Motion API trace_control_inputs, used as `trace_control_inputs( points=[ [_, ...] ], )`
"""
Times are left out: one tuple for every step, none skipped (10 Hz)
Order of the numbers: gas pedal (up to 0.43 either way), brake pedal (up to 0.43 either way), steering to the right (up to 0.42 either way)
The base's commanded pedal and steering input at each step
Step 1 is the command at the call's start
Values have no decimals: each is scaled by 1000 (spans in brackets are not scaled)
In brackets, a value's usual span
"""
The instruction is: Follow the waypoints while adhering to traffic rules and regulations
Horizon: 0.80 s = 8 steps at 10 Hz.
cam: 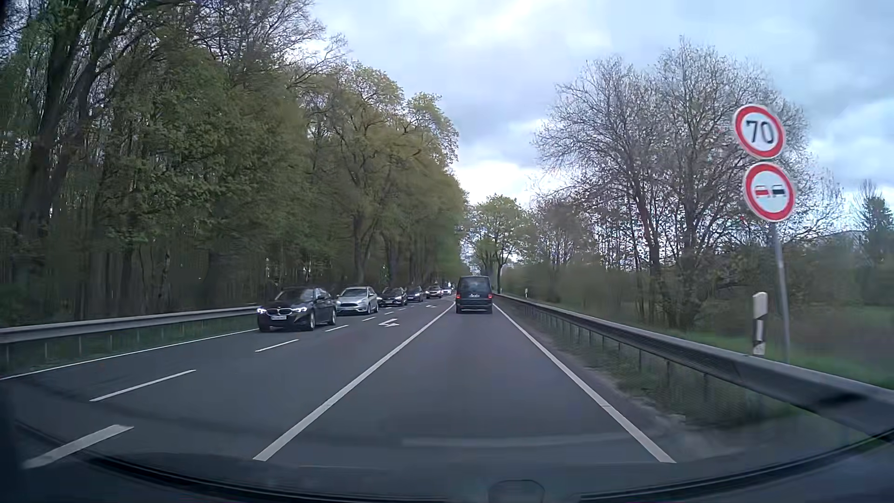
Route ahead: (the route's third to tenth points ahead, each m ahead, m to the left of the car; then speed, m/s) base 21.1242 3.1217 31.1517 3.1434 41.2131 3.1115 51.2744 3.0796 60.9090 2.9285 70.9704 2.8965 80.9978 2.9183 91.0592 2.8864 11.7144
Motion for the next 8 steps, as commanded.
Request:
trace_control_inputs(
  points=[
    [220, 6, -3],
    [220, 6, -3],
    [220, 6, -3],
    [220, 0, -3],
    [220, 6, -3],
    [220, 6, -3],
    [220, 6, -3],
    [220, 6, -3]
  ],
)
